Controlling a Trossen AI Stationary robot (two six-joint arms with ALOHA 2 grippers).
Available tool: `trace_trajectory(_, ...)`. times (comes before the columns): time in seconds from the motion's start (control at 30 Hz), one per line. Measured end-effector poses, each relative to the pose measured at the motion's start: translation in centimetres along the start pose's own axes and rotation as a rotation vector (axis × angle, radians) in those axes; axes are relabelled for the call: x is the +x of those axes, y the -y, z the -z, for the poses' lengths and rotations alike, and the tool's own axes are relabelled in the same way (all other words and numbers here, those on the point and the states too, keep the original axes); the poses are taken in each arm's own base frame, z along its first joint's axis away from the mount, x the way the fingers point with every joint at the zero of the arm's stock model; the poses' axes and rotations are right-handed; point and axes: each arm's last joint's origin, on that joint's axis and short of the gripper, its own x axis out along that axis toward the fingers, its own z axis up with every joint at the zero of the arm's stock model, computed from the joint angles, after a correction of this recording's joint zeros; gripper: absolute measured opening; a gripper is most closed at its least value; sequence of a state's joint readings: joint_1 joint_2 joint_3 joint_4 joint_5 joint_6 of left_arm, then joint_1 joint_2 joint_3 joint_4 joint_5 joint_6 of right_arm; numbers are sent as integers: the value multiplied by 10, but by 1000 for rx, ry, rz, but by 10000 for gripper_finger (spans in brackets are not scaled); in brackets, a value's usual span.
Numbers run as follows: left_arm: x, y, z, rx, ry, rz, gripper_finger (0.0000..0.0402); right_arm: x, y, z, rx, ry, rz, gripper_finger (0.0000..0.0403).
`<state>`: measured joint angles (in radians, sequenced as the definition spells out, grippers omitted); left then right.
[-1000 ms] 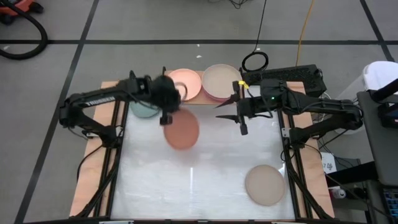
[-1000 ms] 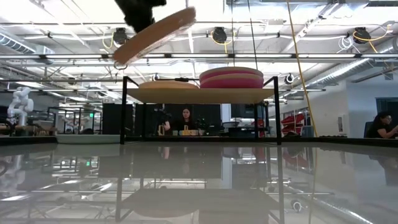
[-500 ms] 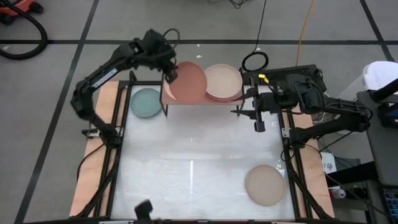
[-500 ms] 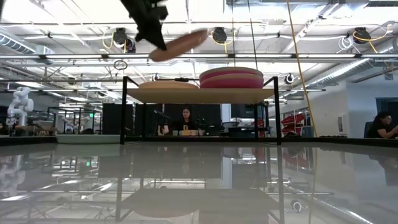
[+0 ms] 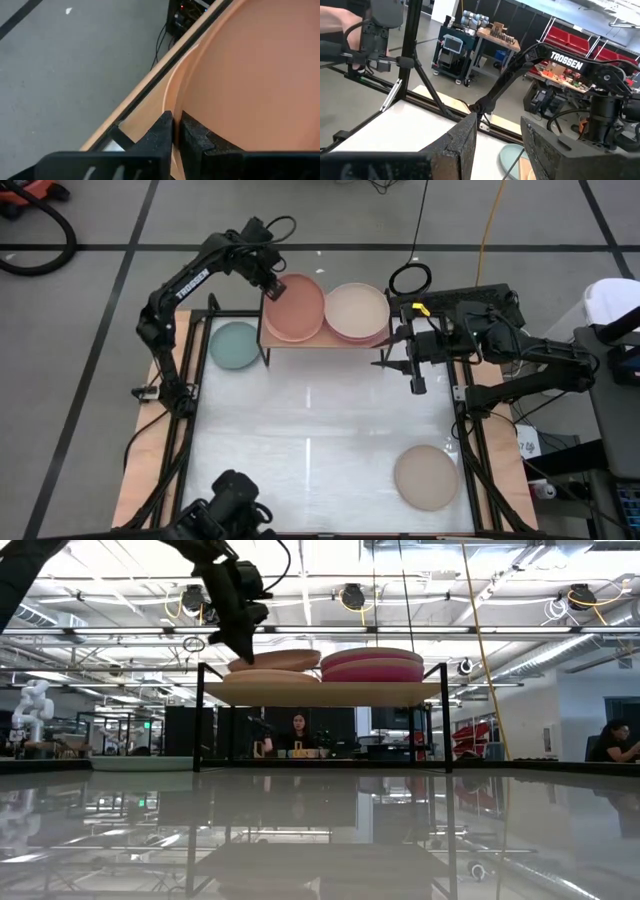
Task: Place and stack plates onto a shelf
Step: Stack the brown plate on the light orange plate on the shelf, then stack the gray plate on the brown plate on the shelf
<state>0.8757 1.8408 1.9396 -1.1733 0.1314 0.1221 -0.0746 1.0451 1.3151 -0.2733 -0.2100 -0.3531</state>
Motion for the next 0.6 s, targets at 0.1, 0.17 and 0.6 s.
trace_trajectory(0.1,-1,1,-1,11,13,1,52,0,0,0,-6,1,0,134)
trace_trajectory(0.17,-1,1,-1,19,10,1,72,0,0,0,-14,4,1,134)
trace_trajectory(0.6,-68,14,7,76,212,60,146,0,-4,12,35,-124,-39,135)
